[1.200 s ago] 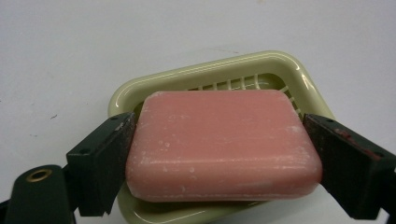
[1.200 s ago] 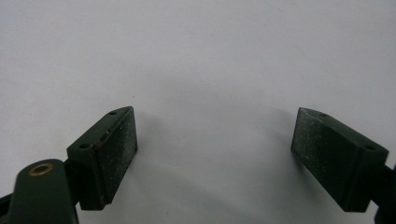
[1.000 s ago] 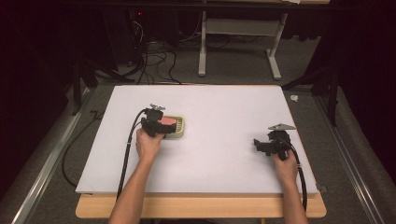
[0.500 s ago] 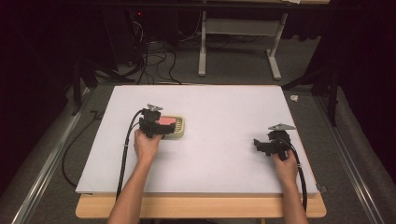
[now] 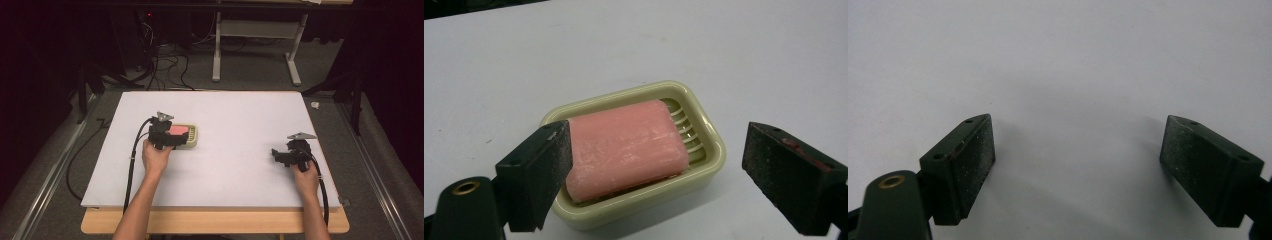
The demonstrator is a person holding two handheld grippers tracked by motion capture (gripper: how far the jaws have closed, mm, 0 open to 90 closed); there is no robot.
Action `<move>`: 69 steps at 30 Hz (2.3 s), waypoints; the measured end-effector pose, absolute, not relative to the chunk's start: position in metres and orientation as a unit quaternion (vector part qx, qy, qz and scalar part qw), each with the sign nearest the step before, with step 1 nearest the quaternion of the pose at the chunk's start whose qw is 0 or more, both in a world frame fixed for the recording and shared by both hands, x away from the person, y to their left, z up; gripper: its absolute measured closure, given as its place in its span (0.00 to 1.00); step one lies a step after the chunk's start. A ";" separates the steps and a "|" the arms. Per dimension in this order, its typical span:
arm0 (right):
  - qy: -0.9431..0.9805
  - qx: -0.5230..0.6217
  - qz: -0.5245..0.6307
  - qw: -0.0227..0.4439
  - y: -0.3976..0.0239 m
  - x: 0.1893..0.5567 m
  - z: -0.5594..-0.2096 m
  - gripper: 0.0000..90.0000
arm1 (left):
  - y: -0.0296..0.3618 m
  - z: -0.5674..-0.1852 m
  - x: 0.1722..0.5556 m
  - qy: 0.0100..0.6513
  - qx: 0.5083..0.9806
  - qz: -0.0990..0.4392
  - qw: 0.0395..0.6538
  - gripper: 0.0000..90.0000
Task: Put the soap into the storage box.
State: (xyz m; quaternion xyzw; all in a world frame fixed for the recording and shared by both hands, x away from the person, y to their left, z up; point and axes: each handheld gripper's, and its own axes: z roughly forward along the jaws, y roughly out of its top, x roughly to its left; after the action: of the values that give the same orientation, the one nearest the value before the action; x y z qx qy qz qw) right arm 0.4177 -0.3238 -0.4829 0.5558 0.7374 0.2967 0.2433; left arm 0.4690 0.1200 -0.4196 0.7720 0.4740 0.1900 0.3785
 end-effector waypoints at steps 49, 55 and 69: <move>0.738 0.556 0.297 0.243 -0.324 0.418 -0.483 0.17 | 0.133 -0.408 0.408 0.451 0.763 0.168 0.432 0.17; 0.738 0.555 0.297 0.243 -0.324 0.418 -0.483 0.17 | 0.132 -0.411 0.403 0.448 0.765 0.171 0.429 0.17; 0.738 0.555 0.297 0.243 -0.324 0.418 -0.483 0.17 | 0.120 -0.421 0.400 0.432 0.782 0.165 0.418 0.17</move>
State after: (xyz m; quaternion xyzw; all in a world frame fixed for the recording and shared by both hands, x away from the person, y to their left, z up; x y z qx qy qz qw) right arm 0.4179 -0.3240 -0.4830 0.5553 0.7378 0.2969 0.2430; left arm 0.3998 0.1201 -0.4213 0.7818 0.4323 0.1653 0.4179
